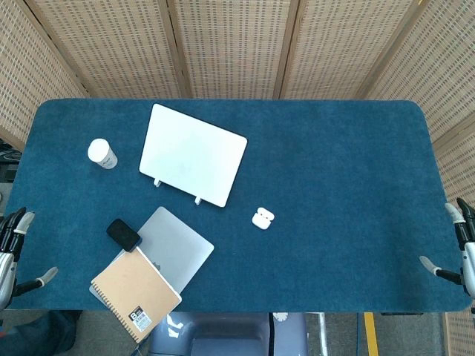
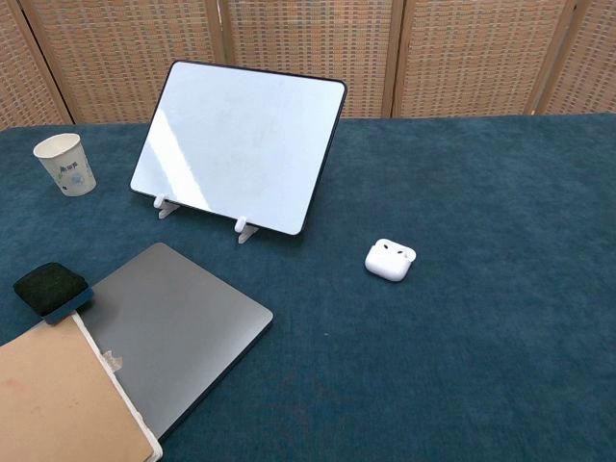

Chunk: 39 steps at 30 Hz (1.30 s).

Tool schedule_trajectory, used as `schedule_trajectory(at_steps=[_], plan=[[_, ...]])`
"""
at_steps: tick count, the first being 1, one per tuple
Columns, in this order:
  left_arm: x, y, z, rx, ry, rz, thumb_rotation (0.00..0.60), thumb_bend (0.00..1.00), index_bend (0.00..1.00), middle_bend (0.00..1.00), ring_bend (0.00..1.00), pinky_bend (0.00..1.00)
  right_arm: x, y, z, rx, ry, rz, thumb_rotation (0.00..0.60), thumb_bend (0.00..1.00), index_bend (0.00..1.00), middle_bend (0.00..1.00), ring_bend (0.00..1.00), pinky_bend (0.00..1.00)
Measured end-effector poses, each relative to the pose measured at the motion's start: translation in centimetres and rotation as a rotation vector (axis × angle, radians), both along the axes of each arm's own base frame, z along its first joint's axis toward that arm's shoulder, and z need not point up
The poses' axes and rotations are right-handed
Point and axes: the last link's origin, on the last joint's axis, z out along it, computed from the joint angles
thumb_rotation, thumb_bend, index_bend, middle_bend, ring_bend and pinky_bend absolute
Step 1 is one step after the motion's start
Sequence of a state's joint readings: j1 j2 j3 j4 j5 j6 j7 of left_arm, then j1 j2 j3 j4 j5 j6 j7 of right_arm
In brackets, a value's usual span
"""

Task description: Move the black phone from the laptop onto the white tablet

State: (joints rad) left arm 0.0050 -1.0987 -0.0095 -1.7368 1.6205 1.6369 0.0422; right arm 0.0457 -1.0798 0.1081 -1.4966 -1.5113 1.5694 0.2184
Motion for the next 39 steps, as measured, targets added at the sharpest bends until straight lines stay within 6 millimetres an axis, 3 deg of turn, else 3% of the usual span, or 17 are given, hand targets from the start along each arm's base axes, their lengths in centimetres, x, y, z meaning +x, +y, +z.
schedule_trajectory(at_steps=[8,13,18,23,31,36,39], plan=[[0.0,-0.1,-0.1,-0.001,0.008,-0.006,0.600,0.00,0.00,0.00,0.00,0.00,0.1,0.0,-0.1,-0.006,-0.014,-0.001,0.600,0.00,0.00,0.00,0.00,0.00],[-0.4,0.8,-0.4,-0.044,0.012,-0.015,0.600,0.00,0.00,0.00,0.00,0.00,0.0,0.0,0.0,-0.011,-0.024,-0.005,0.600,0.00,0.00,0.00,0.00,0.00],[-2.0,3.2,-0.7,-0.099,0.056,-0.018,0.600,0.00,0.00,0.00,0.00,0.00,-0.1,-0.2,-0.2,0.001,-0.029,-0.011,0.600,0.00,0.00,0.00,0.00,0.00],[-4.1,6.1,-1.7,-0.207,0.057,-0.022,0.600,0.00,0.08,0.00,0.00,0.00,-0.1,-0.6,-0.5,0.012,-0.012,-0.023,0.600,0.00,0.00,0.00,0.00,0.00],[-5.4,11.6,-5.6,-0.446,0.000,-0.081,0.600,0.00,0.12,0.00,0.00,0.00,-0.2,-1.0,-1.2,0.024,0.003,-0.046,0.600,0.00,0.00,0.00,0.00,0.00],[-4.7,13.2,-9.0,-0.550,0.000,-0.100,0.600,0.00,0.16,0.01,0.00,0.00,-0.3,-1.2,-1.2,0.025,-0.001,-0.051,0.600,0.00,0.00,0.00,0.00,0.00],[-4.3,13.5,-10.0,-0.571,0.017,-0.116,0.600,0.00,0.18,0.04,0.00,0.00,-0.4,-1.2,-1.1,0.025,-0.005,-0.052,0.600,0.00,0.00,0.00,0.00,0.00]])
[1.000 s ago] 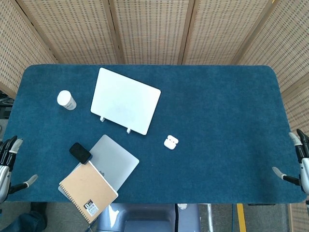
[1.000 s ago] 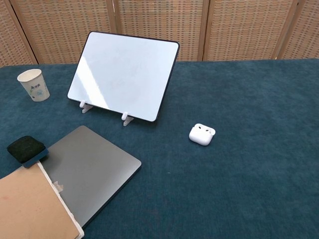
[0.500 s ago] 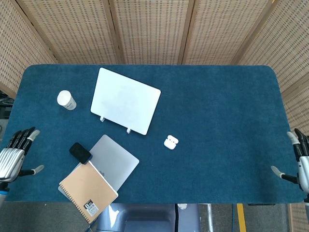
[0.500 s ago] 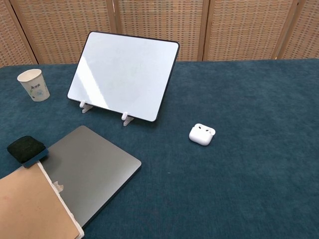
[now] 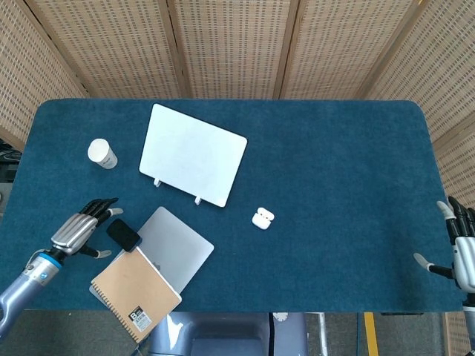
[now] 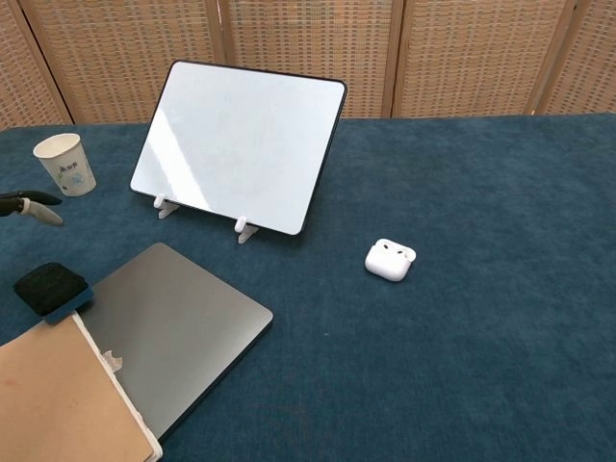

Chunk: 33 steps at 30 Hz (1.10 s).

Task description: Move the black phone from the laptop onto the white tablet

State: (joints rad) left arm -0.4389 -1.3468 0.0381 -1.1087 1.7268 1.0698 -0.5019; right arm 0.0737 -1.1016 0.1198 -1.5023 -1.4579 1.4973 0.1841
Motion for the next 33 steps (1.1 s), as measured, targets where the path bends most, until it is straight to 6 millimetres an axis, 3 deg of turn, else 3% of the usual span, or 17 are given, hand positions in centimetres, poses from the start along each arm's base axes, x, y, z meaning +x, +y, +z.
schedule_trajectory(at_steps=[14,17,22,28,33], plan=[[1.7,1.3,-3.2,-0.026,0.071,-0.028,0.600,0.01,0.23,0.10,0.04,0.10,-0.2,-0.1,0.4,-0.004,-0.016,-0.001,0.600,0.00,0.00,0.00,0.00,0.00],[2.0,1.5,-3.9,-0.035,0.071,-0.024,0.600,0.04,0.27,0.14,0.12,0.15,-0.2,-0.1,0.4,-0.005,-0.017,-0.001,0.600,0.00,0.00,0.00,0.00,0.00],[2.4,1.6,-4.6,-0.026,0.058,-0.026,0.600,0.11,0.47,0.36,0.38,0.33,-0.3,-0.1,0.5,-0.006,-0.019,-0.001,0.600,0.00,0.00,0.00,0.00,0.00],[2.7,1.8,-4.8,0.038,0.036,-0.061,0.600,0.15,0.59,0.45,0.46,0.40,-0.3,-0.1,0.5,-0.006,-0.021,0.000,0.600,0.00,0.00,0.00,0.00,0.00],[2.8,1.8,-4.7,0.084,0.034,-0.087,0.600,0.15,0.59,0.46,0.46,0.40,-0.2,-0.1,0.5,-0.005,-0.023,0.002,0.600,0.00,0.00,0.00,0.00,0.00]])
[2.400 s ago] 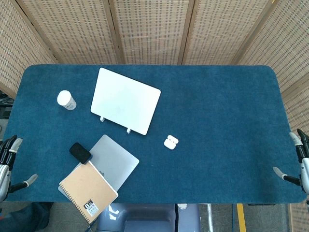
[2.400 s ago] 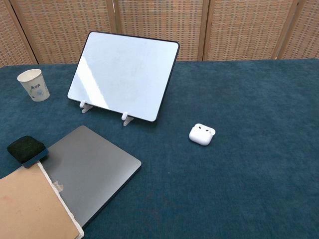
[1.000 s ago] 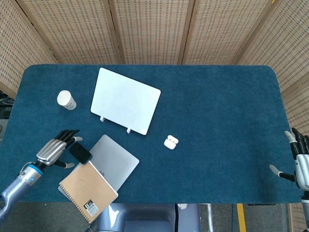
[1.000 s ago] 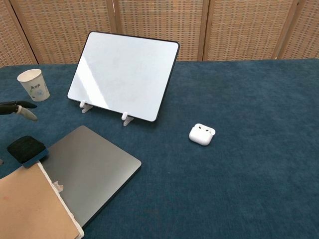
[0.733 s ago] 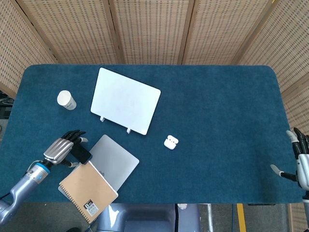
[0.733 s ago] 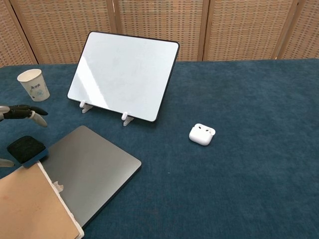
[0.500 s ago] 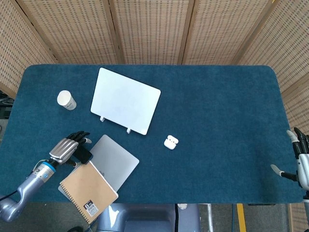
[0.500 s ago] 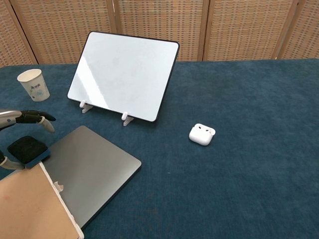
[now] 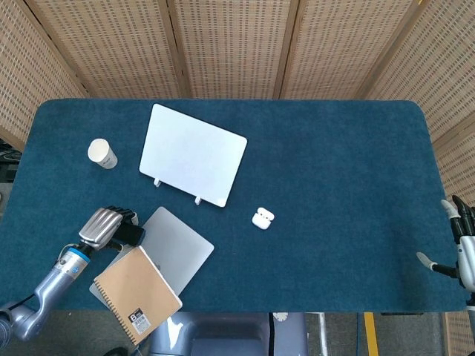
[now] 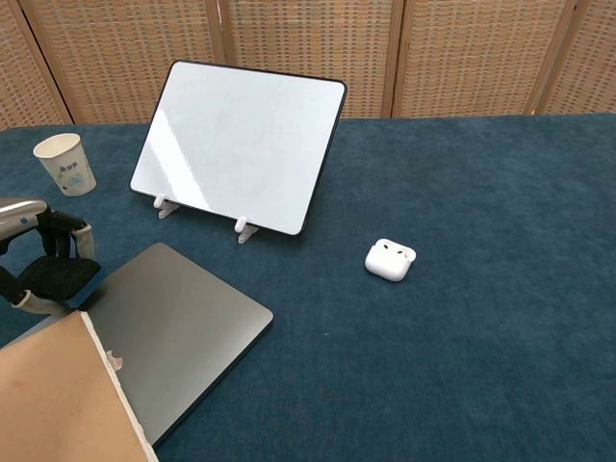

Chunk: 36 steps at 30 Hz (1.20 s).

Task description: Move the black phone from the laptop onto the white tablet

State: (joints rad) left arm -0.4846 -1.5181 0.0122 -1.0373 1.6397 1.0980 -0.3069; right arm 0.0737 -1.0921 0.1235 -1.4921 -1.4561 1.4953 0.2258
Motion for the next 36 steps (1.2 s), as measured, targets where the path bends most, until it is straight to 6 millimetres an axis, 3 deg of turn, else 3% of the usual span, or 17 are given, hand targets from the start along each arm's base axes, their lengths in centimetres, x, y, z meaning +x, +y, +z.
schedule_trajectory(at_steps=[8,13,17,25,36], plan=[[1.3,1.1,2.2,0.143,-0.026,-0.075,0.600,0.15,0.60,0.46,0.46,0.40,0.0,0.0,0.0,0.003,-0.005,0.001,0.600,0.00,0.00,0.00,0.00,0.00],[3.6,2.9,4.5,0.327,-0.014,-0.174,0.600,0.15,0.60,0.46,0.46,0.40,-0.1,-0.1,0.0,0.008,-0.011,-0.004,0.600,0.00,0.00,0.00,0.00,0.00],[6.6,5.1,5.6,0.475,-0.034,-0.252,0.600,0.15,0.60,0.46,0.46,0.40,-0.2,-0.1,0.0,0.012,-0.018,-0.010,0.600,0.00,0.00,0.00,0.00,0.00],[11.2,9.6,3.8,0.594,-0.042,-0.279,0.600,0.14,0.60,0.46,0.46,0.40,-0.8,-0.5,0.3,0.016,-0.055,-0.030,0.600,0.00,0.00,0.00,0.00,0.00],[13.8,13.9,-0.5,0.611,0.029,-0.180,0.600,0.14,0.61,0.46,0.46,0.40,-2.1,-1.4,0.7,0.023,-0.086,-0.076,0.600,0.00,0.00,0.00,0.00,0.00]])
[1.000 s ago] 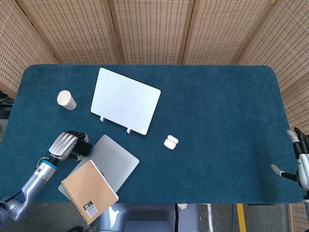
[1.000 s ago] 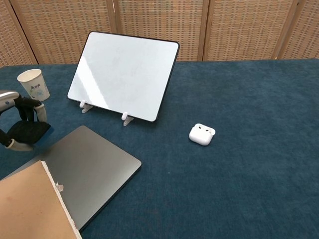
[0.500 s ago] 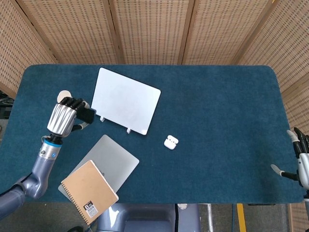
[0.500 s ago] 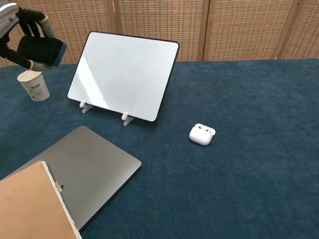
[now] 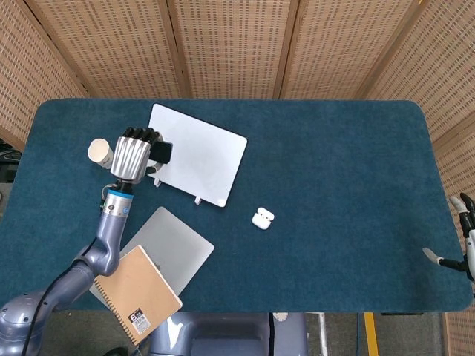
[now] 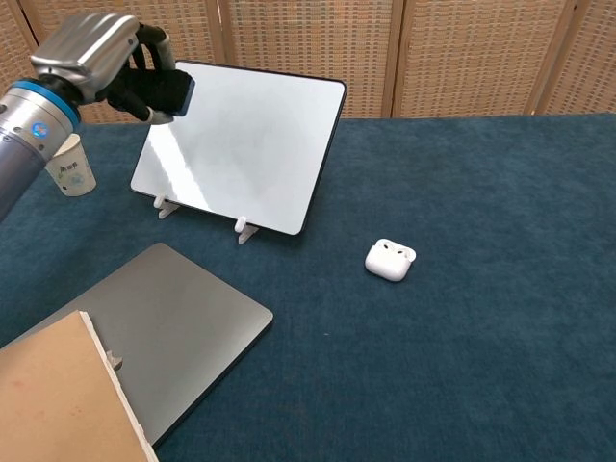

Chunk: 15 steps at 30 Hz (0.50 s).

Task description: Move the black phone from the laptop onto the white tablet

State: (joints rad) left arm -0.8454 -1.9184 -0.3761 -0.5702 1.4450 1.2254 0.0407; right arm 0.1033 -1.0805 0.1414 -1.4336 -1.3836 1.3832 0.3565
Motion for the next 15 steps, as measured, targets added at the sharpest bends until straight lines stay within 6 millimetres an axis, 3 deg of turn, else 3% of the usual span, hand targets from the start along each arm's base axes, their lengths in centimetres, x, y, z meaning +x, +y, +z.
schedule_trajectory(at_steps=[15], plan=[[1.2,1.6,-4.4,-0.077,0.035,0.087,0.600,0.14,0.58,0.43,0.43,0.40,-1.1,-0.6,0.2,-0.004,-0.014,-0.048,0.600,0.00,0.00,0.00,0.00,0.00]])
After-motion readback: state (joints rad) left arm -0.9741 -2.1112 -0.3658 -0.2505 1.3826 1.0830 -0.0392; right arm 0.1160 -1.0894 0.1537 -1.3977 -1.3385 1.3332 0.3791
